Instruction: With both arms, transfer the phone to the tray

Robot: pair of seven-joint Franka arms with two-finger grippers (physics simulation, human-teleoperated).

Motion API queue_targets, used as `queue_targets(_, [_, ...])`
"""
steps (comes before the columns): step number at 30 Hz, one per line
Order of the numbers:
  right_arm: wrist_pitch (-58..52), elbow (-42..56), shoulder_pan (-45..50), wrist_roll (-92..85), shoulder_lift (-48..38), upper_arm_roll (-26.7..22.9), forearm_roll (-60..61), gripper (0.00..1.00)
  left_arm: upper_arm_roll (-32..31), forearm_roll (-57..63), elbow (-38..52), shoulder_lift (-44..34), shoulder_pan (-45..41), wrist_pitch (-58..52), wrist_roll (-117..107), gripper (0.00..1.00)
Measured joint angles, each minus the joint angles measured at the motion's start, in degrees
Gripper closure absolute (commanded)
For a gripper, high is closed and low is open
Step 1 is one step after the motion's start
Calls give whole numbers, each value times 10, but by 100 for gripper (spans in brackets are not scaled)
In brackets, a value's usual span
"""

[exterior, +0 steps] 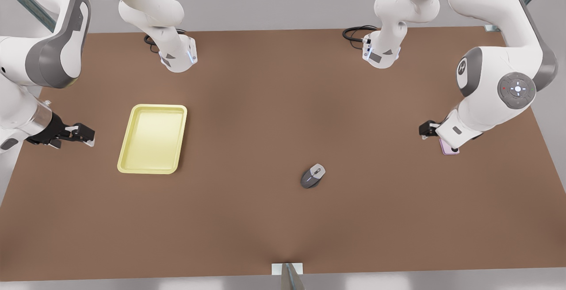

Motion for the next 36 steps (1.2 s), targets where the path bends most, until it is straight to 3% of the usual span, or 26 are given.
queue_targets(4, [3,0,0,-9,0,0,0,0,52,-8,-28,21,-4,26,9,0])
queue_targets(12, [6,0,0,-21,0,0,0,0,150,-38,-314,13,-1,232,36,0])
queue_targets(17, [7,0,0,-27,0,0,0,0,209,-70,-436,20,15,395,86,0])
queue_targets(24, [7,0,0,-32,0,0,0,0,213,-86,-451,81,75,538,179,0])
queue_targets(31, [7,0,0,-36,0,0,0,0,206,-136,-451,121,90,599,258,0])
queue_targets(36, [7,0,0,-38,0,0,0,0,155,-179,-451,123,138,613,299,0])
